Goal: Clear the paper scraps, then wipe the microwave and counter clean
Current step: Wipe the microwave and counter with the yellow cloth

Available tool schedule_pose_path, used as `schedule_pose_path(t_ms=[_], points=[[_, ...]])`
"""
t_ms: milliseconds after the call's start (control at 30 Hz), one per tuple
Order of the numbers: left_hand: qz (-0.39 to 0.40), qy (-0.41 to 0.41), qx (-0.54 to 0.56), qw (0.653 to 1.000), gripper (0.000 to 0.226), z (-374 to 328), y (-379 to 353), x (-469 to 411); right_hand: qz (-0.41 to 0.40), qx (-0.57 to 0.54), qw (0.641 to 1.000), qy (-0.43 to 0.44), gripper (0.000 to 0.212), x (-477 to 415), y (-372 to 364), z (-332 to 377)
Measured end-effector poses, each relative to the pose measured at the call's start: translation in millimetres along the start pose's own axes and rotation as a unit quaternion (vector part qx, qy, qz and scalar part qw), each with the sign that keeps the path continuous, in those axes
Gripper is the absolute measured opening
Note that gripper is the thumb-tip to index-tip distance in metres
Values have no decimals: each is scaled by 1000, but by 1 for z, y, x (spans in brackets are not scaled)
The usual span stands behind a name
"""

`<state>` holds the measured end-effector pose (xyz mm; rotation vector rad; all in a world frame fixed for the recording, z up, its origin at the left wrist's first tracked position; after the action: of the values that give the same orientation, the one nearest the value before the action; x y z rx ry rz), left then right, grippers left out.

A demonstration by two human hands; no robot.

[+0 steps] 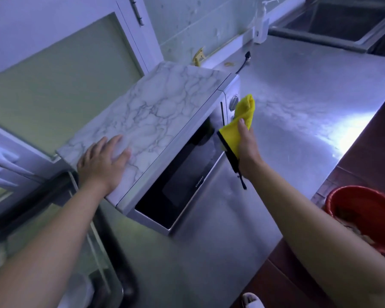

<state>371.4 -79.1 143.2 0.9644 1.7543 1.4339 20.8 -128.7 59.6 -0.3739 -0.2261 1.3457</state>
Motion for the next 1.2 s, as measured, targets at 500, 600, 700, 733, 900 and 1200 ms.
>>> schedule_pose_path(t_ms=[500, 600, 700, 733, 900, 1200], points=[[-20, 5, 7, 1000, 77, 0, 2, 0, 44, -8, 994, -99, 72, 173, -147, -57], [-15, 4, 7, 1000, 79, 2, 0, -2, 128, 19, 984, -121, 72, 224, -156, -66], [-9, 13, 5, 1000, 78, 5, -1, -4, 178, 9, 973, -143, 69, 237, -151, -61], [-7, 16, 5, 1000, 77, 5, -2, -5, 189, -9, 971, -148, 67, 239, -148, -57], [6, 20, 12, 1000, 70, 4, -1, -3, 180, -118, 917, -335, 71, 250, -98, -69], [0, 14, 28, 999, 72, 4, -1, -3, 14, -32, 961, -273, 50, 129, 59, -46]])
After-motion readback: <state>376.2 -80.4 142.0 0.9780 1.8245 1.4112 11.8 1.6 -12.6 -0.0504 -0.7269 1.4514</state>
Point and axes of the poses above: each hand's wrist, its own x-axis away from the middle knuckle, its own y-axis out of the back of the hand, z = x × y, the point moved 6 cm from there along -x, towards the middle knuckle, and after that the axes turned 15 degrees about y, right-handed, at the moved point
